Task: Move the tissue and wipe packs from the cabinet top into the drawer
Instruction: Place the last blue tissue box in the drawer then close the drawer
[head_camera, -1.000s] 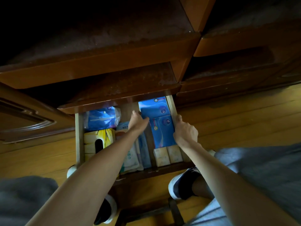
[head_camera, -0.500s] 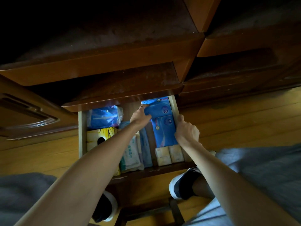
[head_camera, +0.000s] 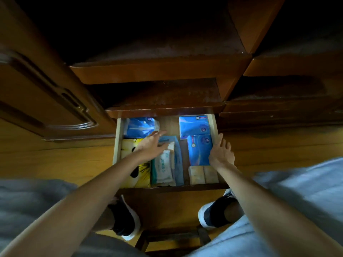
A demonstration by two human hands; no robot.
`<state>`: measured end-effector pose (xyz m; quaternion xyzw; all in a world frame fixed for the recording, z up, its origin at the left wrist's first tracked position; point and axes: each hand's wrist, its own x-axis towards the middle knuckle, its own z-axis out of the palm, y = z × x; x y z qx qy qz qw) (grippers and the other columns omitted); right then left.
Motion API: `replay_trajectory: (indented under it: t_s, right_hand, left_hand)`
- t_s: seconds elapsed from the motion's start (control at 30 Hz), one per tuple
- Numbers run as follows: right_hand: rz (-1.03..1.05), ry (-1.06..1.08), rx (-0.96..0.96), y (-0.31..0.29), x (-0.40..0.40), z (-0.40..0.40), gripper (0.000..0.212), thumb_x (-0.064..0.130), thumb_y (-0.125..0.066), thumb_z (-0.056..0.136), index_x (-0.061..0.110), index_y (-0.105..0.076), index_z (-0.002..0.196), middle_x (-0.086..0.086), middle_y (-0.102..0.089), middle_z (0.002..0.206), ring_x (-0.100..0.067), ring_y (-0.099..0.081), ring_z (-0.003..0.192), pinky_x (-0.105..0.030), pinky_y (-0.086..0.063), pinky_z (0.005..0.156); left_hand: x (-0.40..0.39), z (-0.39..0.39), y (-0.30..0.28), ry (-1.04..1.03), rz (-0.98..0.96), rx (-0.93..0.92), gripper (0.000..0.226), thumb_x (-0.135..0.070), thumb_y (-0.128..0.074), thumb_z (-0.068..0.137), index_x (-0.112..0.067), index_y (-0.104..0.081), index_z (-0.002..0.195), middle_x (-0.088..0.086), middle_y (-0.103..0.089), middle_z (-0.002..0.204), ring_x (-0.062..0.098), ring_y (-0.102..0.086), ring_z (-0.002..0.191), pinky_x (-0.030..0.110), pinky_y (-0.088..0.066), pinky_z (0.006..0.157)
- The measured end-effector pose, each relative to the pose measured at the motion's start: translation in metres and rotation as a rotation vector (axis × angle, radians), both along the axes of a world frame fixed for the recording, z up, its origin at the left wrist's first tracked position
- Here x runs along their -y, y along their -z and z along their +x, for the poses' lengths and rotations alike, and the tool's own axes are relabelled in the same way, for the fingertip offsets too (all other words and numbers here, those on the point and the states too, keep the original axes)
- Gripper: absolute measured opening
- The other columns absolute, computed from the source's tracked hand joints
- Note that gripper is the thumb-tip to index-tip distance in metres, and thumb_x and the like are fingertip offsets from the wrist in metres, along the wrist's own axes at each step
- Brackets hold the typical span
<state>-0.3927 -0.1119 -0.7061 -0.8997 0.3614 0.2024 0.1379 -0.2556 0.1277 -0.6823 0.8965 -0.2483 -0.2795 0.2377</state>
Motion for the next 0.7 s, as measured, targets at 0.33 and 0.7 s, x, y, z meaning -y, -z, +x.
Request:
replay_trajectory:
  t_s: [0.33, 0.7]
  right_hand:
    - [0.214, -0.826, 0.019, -0.030, -0.070, -0.047, 0.048, 0.076, -0.050, 0.087, 0.039, -0.051, 0.118, 0.010, -0.058, 0.109, -0.010, -0.056, 0.092, -0.026, -0.040, 0.066]
    - [-0.137, -0.959, -0.096, -0.046, -0.068, -0.055, 0.019, 0.032, -0.066, 0.096, 0.029, -0.068, 0.114, -0.004, -0.072, 0.115, -0.029, -0.063, 0.113, -0.043, -0.049, 0.097]
  left_hand:
    - [-0.120, -0.089, -0.004, 0.479, 0.332, 0.162, 0.072, -0.073, -0.068, 0.071, -0.034, -0.056, 0.130, -0.012, -0.055, 0.123, 0.011, -0.053, 0.114, 0.032, -0.048, 0.090]
    - [-0.116, -0.080, -0.017, 0.442, 0.378, 0.340, 0.033, -0.043, -0.066, 0.092, -0.025, -0.067, 0.120, -0.005, -0.066, 0.115, 0.019, -0.063, 0.110, 0.038, -0.051, 0.092]
